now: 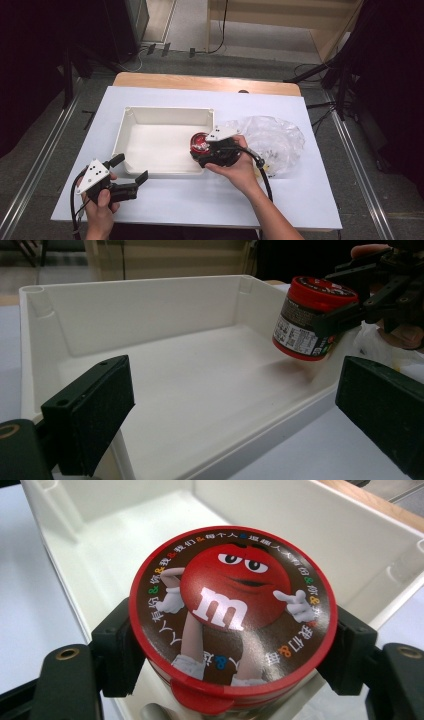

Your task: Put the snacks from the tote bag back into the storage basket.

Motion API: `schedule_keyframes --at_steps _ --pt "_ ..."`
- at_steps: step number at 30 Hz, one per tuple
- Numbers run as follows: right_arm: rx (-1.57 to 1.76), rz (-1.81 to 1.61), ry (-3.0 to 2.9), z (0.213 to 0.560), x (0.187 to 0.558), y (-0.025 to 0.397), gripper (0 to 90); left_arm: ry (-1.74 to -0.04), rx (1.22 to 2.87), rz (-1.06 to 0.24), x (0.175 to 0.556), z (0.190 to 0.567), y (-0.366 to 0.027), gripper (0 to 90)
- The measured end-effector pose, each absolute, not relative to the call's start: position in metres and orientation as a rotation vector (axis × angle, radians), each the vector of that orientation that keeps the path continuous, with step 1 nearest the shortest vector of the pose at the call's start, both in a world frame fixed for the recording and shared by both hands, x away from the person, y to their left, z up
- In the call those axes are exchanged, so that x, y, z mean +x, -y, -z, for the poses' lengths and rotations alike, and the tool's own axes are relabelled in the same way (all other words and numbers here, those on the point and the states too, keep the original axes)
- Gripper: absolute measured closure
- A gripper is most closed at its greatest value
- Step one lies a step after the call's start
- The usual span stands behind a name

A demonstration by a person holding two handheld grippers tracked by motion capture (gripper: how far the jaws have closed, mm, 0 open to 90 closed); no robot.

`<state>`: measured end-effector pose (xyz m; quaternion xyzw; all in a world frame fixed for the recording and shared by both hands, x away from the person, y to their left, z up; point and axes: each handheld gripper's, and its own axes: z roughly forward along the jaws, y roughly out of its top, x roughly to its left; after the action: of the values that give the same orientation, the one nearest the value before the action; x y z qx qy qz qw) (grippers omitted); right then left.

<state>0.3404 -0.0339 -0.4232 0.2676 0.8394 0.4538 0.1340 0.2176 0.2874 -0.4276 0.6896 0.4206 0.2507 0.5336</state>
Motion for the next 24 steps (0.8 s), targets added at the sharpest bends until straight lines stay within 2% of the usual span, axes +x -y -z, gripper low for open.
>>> schedule_keyframes --at_steps 24 --pt "0.731 -1.18 -2.429 0.4276 0.3317 0.0244 24.7 -1.008 1.647 -0.599 0.2182 0.4287 -0.288 2.7"
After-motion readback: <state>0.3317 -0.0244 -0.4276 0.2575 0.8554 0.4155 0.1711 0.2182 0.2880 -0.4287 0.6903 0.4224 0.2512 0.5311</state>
